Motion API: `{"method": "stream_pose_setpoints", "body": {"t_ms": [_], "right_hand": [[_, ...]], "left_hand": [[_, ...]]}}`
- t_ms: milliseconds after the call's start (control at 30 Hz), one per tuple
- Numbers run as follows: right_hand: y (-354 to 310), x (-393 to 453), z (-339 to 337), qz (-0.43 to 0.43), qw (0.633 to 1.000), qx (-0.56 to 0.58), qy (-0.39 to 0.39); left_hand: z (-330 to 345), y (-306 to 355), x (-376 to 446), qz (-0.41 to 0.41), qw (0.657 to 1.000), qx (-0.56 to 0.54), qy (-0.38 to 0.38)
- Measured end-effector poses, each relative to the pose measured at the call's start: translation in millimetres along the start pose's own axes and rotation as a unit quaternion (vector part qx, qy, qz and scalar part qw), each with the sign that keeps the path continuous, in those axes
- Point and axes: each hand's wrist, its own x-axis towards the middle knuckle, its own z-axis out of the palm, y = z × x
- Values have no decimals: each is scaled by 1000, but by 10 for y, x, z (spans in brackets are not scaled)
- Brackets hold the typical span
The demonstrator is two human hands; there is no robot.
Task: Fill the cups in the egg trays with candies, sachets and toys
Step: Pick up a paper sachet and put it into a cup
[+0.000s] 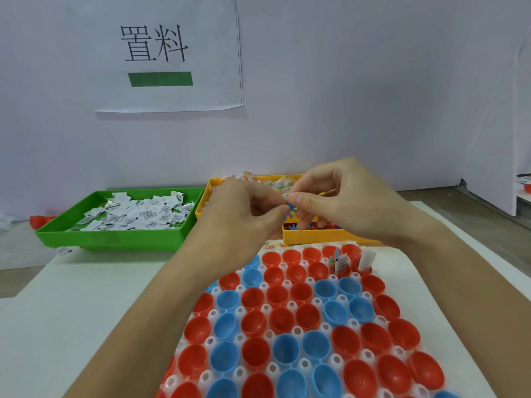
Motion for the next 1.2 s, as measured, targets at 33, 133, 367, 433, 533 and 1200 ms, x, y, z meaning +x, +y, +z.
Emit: {"method": "stream_pose_setpoints", "body": {"t_ms": [33, 133, 367, 433, 533, 1200], "right_hand": [[7, 1, -8, 8, 1000, 5, -3], [19, -4, -51, 32, 999, 23, -35], [4, -18, -96, 35, 995, 44, -78], [-4, -20, -96, 38, 994, 60, -84], [-9, -22, -93, 48, 993, 79, -77], [90, 7, -92, -2, 996, -32, -89]], "left_hand": [[-2, 2, 1, -8, 1000, -10, 9], [-2, 14, 9, -22, 998, -32, 41], [14, 30, 4, -31, 997, -48, 59], [12, 44, -9, -39, 993, -99, 42], [-5, 52, -25, -44, 989, -136, 32], [82, 19, -30, -10, 1000, 29, 4]]}}
